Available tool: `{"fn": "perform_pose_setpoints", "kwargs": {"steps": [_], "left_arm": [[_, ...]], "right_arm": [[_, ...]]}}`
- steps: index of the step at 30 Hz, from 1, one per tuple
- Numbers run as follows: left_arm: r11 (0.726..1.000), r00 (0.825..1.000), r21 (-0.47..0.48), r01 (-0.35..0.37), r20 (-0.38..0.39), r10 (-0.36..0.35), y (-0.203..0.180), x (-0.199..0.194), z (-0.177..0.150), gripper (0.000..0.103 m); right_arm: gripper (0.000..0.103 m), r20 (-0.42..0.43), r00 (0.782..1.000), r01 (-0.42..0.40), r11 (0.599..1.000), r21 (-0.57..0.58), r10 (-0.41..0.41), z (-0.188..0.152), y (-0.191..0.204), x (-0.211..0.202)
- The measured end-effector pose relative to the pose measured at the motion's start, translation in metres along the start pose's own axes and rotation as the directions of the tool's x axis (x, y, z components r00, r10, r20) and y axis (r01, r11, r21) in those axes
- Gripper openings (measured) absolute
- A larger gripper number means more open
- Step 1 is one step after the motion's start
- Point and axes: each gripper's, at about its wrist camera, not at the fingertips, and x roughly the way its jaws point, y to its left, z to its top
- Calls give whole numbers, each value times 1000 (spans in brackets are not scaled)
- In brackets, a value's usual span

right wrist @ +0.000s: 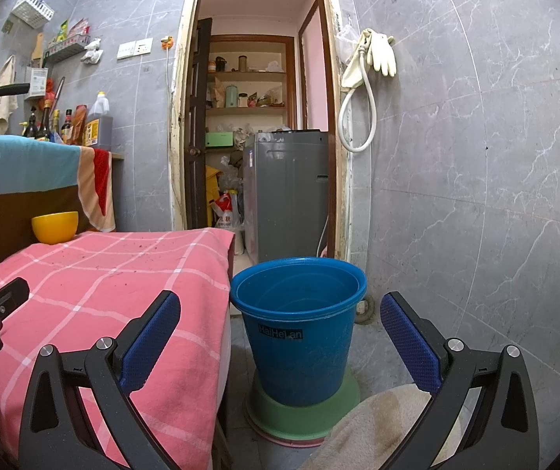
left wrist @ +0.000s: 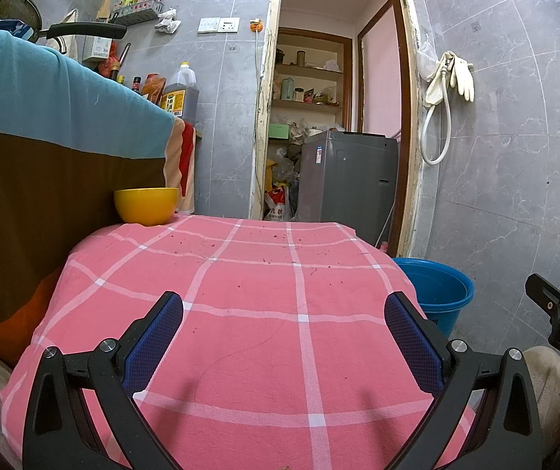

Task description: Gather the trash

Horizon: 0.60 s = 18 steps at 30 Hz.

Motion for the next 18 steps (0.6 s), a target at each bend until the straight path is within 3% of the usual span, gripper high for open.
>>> {"fn": "perform_pose_setpoints", "kwargs": {"steps": [18], "left_arm": [[1000, 1000, -3, 1, -1, -1, 2, -1, 4, 101]], "right_arm": [[103, -2, 1000, 0, 1000, 0, 0, 0, 0, 0]]}}
